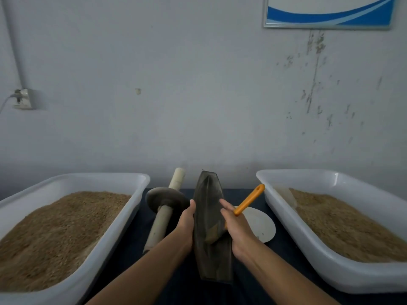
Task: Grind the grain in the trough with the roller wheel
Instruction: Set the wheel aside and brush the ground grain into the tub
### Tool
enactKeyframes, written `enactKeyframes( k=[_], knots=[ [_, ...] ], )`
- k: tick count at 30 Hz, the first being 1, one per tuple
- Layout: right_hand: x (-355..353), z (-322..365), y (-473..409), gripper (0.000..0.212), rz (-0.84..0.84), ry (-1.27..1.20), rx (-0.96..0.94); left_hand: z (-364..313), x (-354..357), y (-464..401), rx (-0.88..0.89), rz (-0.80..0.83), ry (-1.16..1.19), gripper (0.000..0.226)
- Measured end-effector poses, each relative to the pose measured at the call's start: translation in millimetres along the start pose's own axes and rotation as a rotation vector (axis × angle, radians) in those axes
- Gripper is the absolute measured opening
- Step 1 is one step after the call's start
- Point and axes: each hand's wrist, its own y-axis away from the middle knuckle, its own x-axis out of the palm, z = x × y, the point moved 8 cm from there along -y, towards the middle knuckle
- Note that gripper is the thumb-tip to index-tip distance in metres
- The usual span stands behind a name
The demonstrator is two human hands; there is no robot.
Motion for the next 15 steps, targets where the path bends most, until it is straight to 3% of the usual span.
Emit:
enactKeyframes(
  k=[15],
  knots=[
    [-1.7, -15.4, -6.6, 0.038, 0.029, 0.151, -0.007, 15.3, -26.2, -17.5, 0.043, -0.135, -0.163, 0.043]
  ],
)
